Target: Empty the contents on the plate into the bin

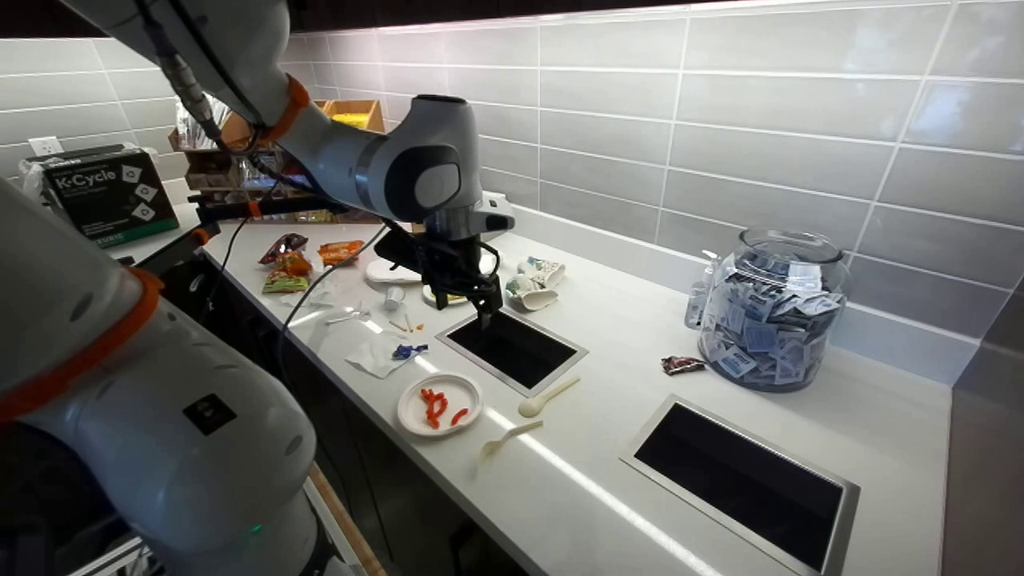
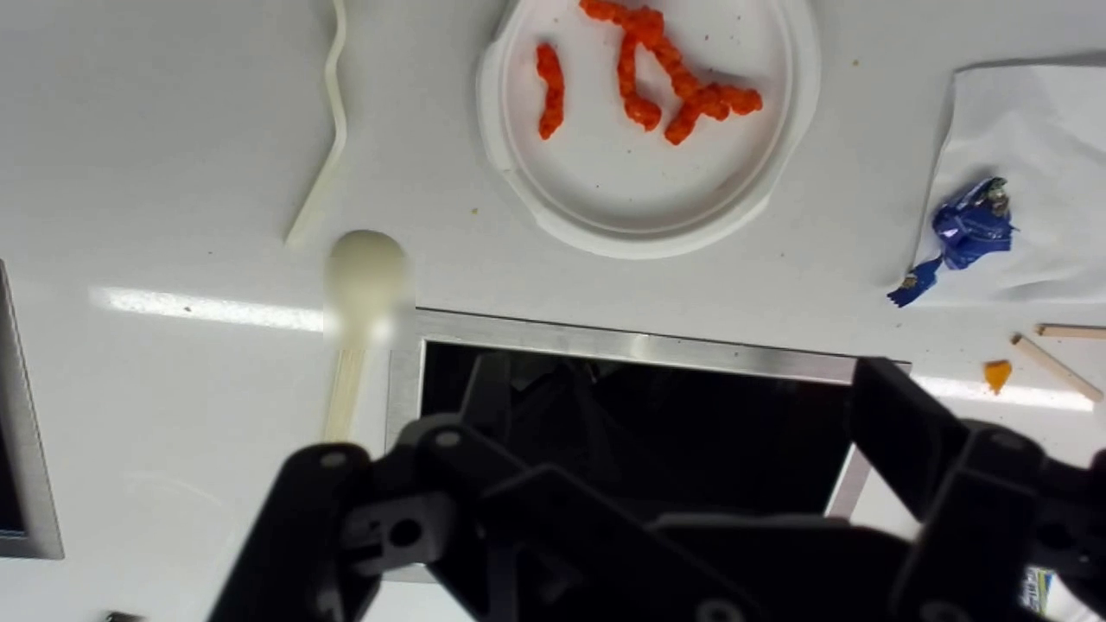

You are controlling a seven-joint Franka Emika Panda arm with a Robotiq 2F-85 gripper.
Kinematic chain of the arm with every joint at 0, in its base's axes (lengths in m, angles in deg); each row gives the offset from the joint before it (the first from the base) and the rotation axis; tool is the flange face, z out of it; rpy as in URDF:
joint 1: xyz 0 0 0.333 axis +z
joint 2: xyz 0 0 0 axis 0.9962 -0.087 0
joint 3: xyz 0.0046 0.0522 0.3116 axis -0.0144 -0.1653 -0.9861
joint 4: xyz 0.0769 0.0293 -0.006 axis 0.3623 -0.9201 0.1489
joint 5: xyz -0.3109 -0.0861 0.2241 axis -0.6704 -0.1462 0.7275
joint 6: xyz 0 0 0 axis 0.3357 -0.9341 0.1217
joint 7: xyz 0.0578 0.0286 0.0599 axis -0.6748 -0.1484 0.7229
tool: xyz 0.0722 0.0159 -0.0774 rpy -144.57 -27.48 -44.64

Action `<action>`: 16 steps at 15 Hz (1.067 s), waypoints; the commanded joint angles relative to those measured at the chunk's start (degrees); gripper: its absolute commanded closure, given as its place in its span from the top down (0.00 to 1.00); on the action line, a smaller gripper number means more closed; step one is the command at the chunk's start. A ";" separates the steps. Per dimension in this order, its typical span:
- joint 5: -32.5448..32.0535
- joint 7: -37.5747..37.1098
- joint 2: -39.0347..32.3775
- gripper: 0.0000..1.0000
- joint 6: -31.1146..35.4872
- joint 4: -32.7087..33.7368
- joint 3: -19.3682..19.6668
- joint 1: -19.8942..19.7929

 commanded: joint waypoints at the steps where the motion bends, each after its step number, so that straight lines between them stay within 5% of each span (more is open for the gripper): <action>1: -0.71 -0.72 -0.60 1.00 -0.77 0.08 0.22 -0.47; 9: 0.18 6.22 -6.37 1.00 -3.87 0.00 4.11 -1.20; 16: -1.98 6.76 -12.03 1.00 0.61 0.03 3.14 -1.83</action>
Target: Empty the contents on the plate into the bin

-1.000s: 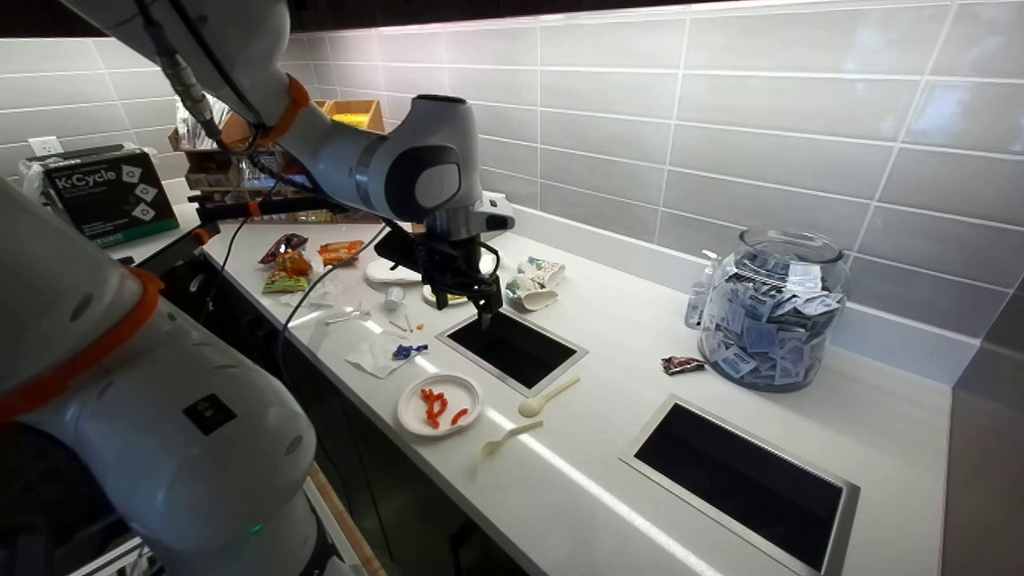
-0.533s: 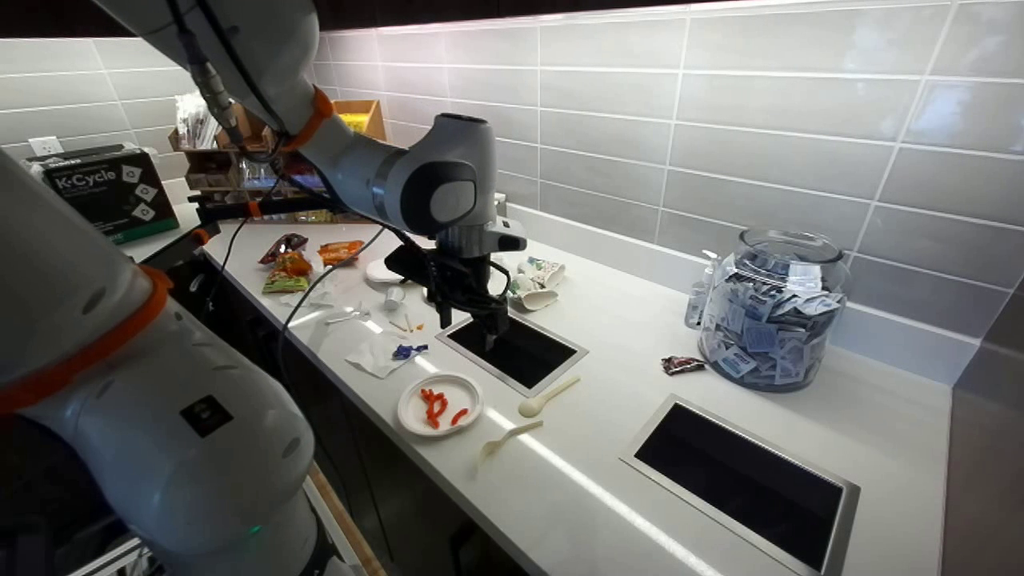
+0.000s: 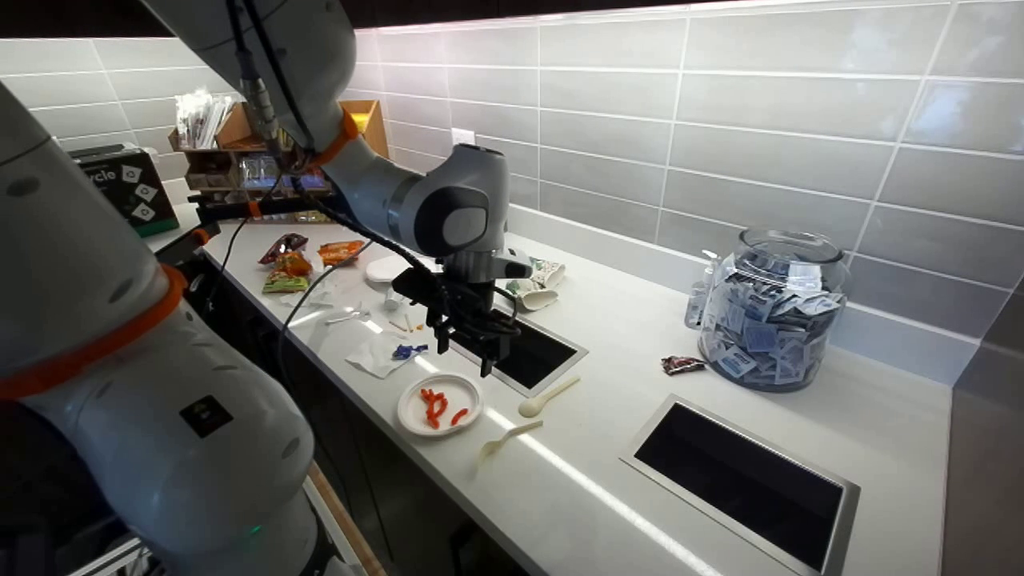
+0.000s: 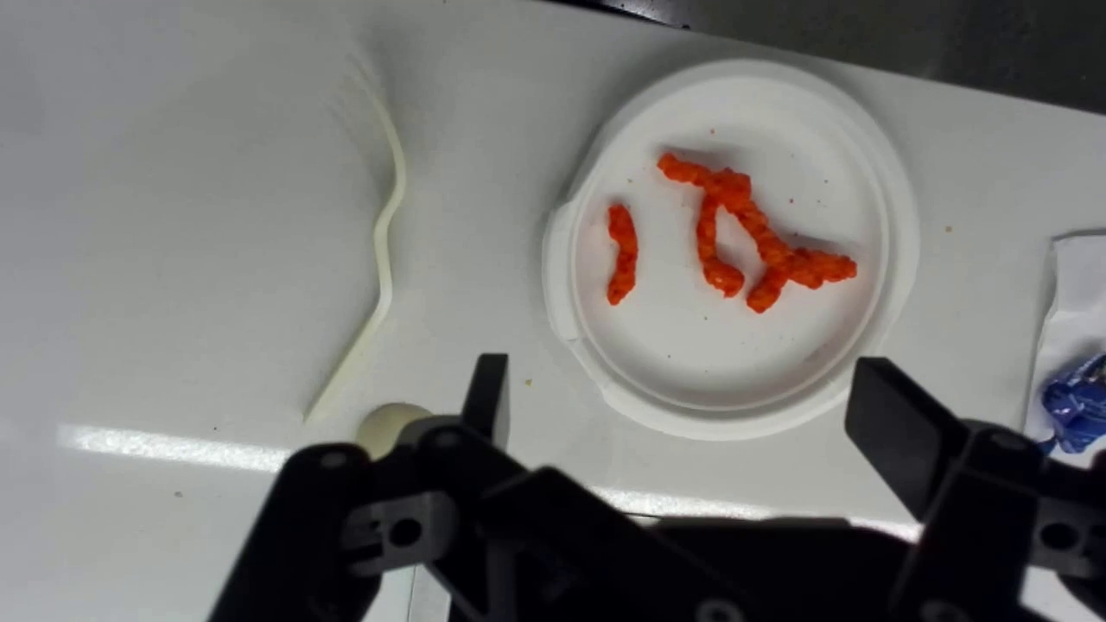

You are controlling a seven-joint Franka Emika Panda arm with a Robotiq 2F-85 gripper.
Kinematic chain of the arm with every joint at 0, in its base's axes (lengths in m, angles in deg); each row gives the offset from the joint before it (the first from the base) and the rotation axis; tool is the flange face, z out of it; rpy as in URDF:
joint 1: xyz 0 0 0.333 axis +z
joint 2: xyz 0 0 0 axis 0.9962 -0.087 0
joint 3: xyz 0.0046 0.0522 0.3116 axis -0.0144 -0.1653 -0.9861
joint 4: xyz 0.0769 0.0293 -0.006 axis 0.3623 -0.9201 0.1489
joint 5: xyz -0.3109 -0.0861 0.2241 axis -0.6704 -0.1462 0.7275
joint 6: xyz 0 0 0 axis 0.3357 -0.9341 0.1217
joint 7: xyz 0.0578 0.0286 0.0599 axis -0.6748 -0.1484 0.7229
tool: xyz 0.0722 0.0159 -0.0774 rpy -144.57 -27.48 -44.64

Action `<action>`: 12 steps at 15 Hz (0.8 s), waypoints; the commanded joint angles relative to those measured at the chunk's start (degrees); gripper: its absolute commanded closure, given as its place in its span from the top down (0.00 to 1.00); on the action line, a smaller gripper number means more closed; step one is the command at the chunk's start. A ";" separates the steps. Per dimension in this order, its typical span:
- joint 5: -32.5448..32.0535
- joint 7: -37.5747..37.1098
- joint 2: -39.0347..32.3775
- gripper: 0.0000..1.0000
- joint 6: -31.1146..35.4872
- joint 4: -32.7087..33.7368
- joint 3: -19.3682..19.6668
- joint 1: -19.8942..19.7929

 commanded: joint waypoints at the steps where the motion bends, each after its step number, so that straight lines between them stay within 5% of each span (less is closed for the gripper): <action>1: -1.34 0.82 -3.94 1.00 4.71 0.05 -0.53 -0.61; 12: -3.66 1.04 -14.33 1.00 20.27 0.07 -0.50 -1.92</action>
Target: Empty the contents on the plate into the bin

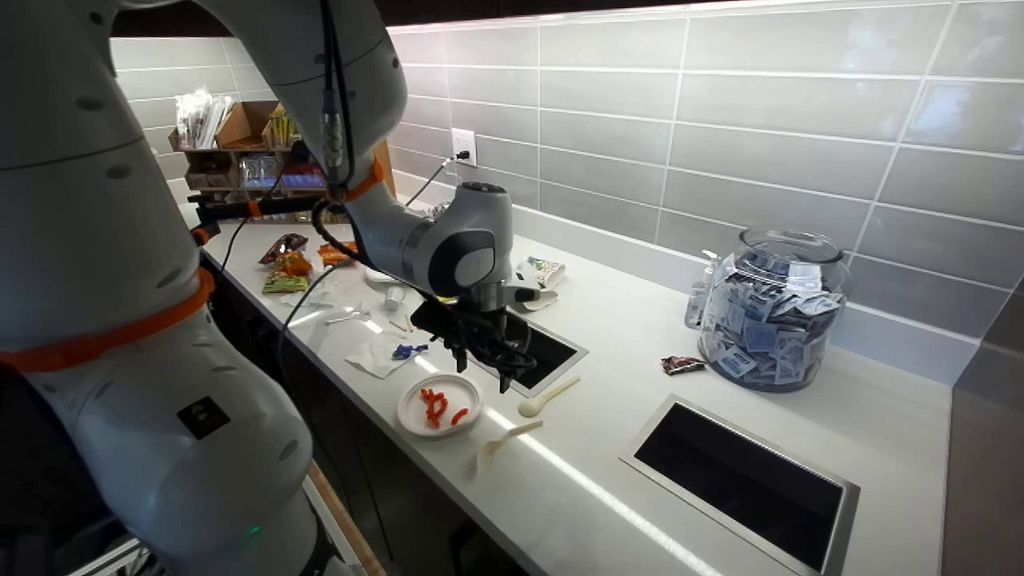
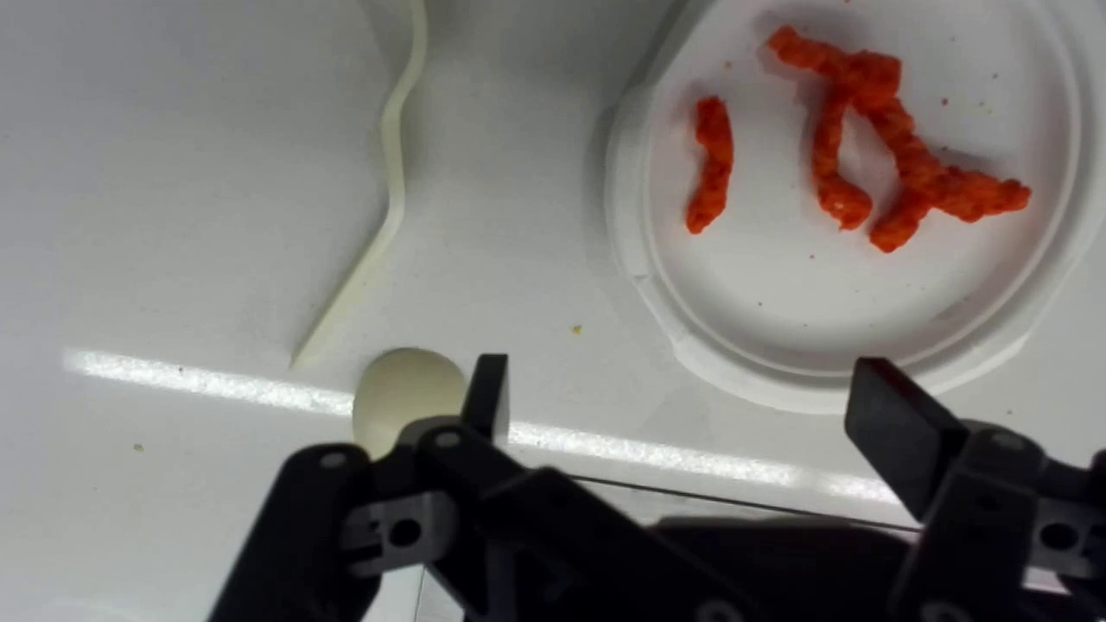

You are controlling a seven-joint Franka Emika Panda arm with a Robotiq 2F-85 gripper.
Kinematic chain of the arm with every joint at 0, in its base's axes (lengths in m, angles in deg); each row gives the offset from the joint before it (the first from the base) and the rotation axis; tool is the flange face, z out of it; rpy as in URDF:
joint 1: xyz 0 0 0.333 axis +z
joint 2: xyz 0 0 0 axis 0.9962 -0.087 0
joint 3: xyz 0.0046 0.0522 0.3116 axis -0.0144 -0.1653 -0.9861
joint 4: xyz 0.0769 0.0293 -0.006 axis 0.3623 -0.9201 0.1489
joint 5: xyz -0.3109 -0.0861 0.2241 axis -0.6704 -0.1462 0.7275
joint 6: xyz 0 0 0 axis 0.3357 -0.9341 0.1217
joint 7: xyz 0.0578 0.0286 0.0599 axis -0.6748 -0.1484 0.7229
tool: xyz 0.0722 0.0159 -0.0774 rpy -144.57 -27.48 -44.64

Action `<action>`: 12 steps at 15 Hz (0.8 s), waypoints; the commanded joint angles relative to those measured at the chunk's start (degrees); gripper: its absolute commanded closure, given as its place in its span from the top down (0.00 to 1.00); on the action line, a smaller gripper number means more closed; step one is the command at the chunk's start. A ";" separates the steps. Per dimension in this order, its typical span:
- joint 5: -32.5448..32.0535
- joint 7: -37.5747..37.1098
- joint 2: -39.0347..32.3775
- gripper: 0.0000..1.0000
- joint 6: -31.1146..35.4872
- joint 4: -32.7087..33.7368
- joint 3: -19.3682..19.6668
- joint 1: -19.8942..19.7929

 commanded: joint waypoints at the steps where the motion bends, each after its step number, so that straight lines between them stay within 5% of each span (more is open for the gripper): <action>1: -0.61 0.78 -3.78 1.00 4.69 0.04 -0.28 -1.13; 8: -0.02 2.98 -8.70 0.98 11.07 0.05 -0.76 -2.06; 12: 0.02 2.85 -10.69 0.76 14.59 0.06 -1.29 -2.70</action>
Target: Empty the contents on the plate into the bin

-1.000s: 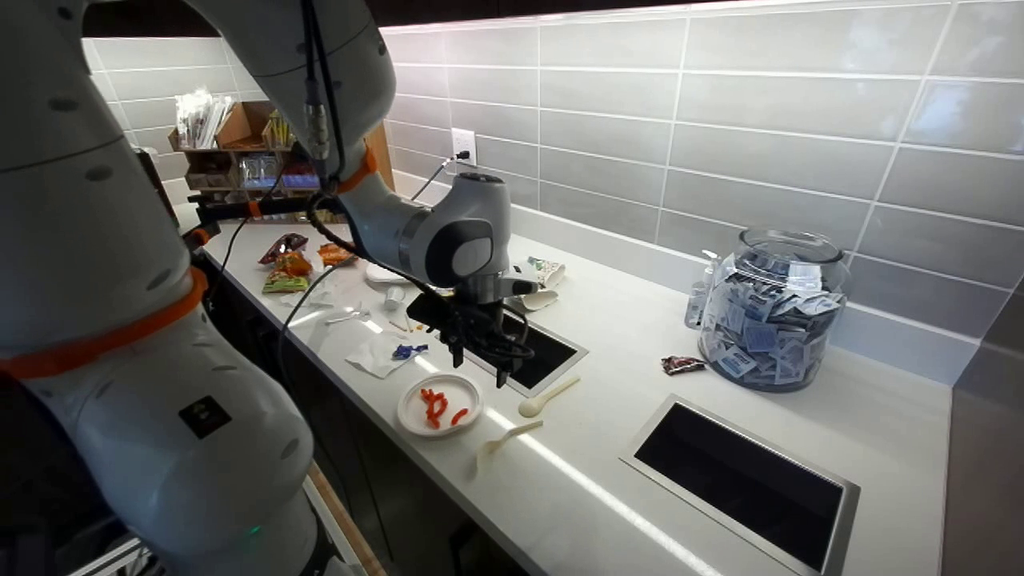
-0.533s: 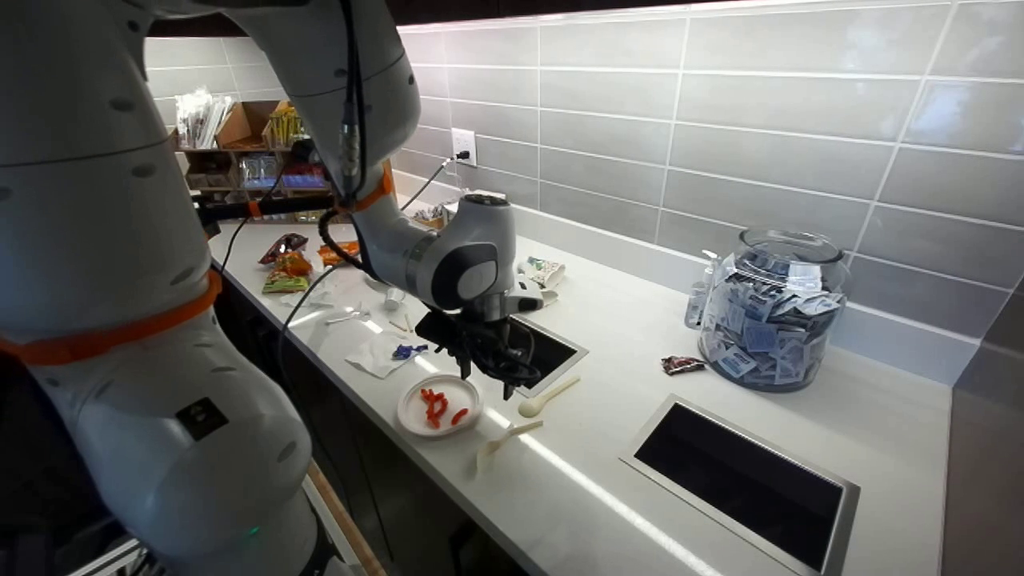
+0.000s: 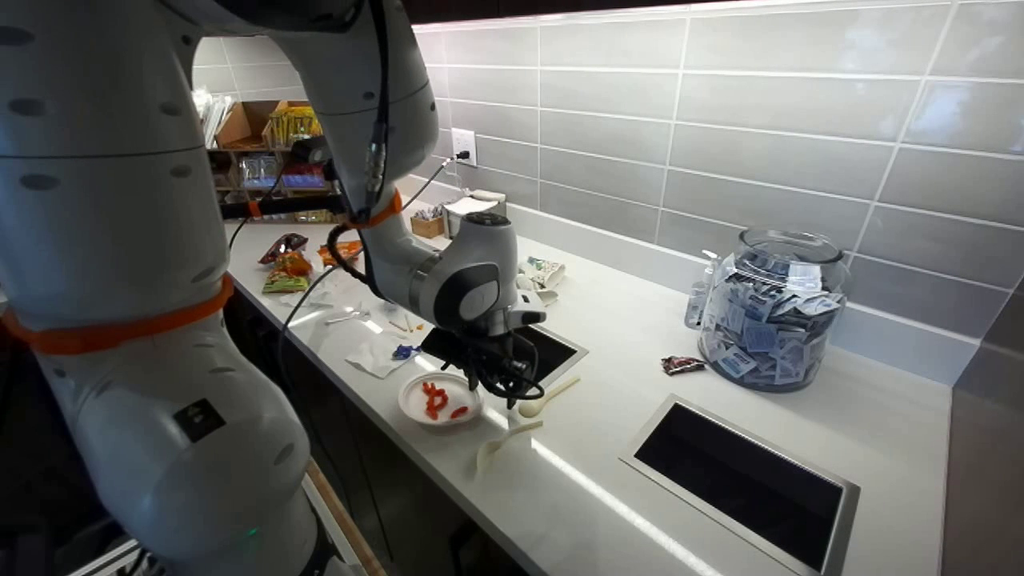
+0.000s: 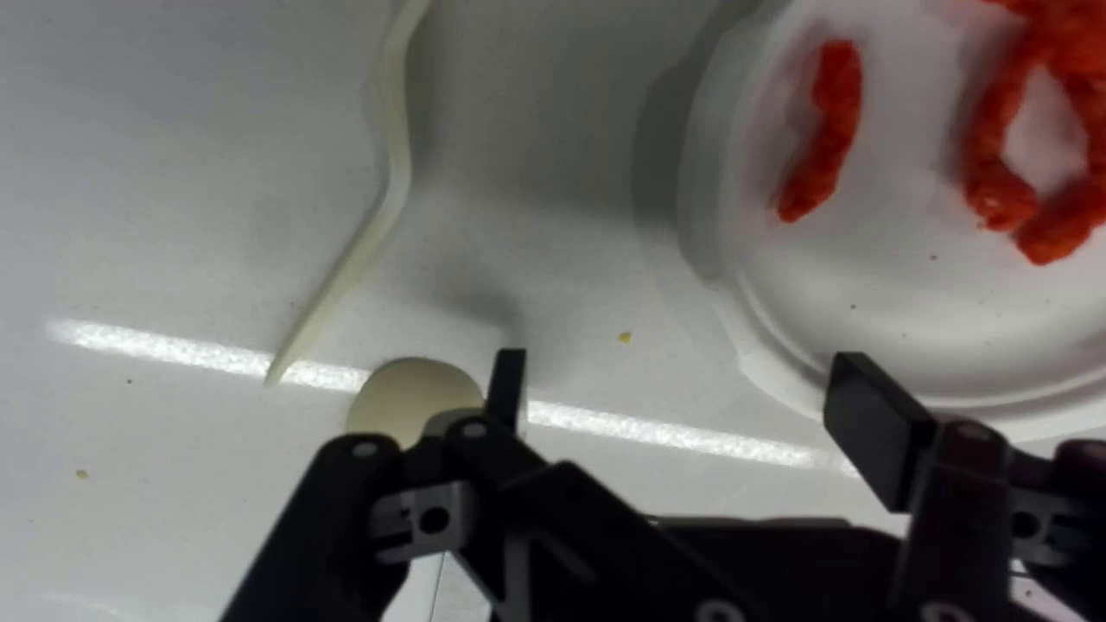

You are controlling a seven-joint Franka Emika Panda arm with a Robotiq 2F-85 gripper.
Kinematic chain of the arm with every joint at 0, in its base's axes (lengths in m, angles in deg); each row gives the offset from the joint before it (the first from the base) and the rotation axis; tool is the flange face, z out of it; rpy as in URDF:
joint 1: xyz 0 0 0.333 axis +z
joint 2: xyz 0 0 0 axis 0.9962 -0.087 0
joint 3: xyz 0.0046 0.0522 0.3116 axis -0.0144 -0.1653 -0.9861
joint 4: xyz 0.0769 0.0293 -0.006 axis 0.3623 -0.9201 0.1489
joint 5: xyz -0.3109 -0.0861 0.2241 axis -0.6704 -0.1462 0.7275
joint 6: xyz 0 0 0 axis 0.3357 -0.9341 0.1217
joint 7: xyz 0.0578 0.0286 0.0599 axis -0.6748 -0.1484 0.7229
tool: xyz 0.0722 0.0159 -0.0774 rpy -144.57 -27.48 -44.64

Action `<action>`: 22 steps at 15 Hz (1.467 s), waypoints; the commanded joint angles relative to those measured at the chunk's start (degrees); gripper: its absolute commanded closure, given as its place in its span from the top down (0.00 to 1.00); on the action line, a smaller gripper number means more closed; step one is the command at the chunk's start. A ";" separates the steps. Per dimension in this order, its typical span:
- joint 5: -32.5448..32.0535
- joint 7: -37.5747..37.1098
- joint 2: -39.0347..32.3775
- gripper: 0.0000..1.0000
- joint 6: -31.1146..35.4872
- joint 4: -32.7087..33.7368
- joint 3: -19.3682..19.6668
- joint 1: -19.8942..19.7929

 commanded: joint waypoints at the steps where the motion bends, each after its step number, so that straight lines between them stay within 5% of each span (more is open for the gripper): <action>1: -0.20 0.46 -2.41 0.77 3.38 0.02 -1.22 -1.48; 3: -0.39 0.31 -2.80 0.69 4.18 0.05 -1.43 -1.79; 8: -1.50 -0.46 -2.27 1.00 3.84 0.35 -0.91 -1.84; 22: -2.26 -3.16 3.78 1.00 -2.75 0.03 -0.41 -2.25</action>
